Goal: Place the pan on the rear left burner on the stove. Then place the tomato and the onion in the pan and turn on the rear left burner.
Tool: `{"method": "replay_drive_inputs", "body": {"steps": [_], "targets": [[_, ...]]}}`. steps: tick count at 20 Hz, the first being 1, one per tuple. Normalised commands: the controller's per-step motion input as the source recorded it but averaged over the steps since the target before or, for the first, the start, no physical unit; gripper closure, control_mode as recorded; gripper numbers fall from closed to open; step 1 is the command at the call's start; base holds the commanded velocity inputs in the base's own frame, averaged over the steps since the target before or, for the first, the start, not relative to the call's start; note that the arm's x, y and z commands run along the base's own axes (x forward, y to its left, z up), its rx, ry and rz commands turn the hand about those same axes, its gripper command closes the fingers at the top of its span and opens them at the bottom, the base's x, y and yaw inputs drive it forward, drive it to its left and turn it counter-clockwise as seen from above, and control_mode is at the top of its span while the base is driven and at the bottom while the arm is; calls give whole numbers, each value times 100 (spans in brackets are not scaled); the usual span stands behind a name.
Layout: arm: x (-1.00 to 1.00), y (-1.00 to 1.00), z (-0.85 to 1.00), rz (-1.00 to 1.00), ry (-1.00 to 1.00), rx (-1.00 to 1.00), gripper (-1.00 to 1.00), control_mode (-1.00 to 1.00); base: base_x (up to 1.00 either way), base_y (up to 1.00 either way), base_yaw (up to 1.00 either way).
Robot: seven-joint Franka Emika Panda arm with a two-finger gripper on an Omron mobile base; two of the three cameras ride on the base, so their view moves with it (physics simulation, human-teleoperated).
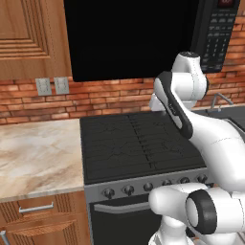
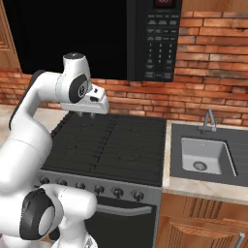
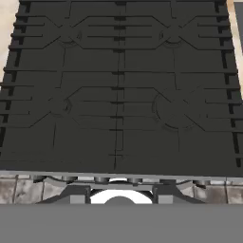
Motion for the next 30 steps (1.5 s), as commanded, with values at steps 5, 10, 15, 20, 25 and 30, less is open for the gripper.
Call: {"method": "replay_drive_inputs", "body": {"steps": [5,10,15,20,25,30], "targets": [[-13,0,7,0,-2,0,-100,-100,0,0,0],[-28,0,19,0,-1,0,-100,-100,0,0,0],[-34,0,22,0,0,0,-100,-100,0,0,0],[-44,0,15,0,0,0,-100,-100,0,0,0],[-46,0,9,-1,1,0,-100,-100,0,0,0],[-41,0,2,-1,1,0,-100,-100,0,0,0]]}}
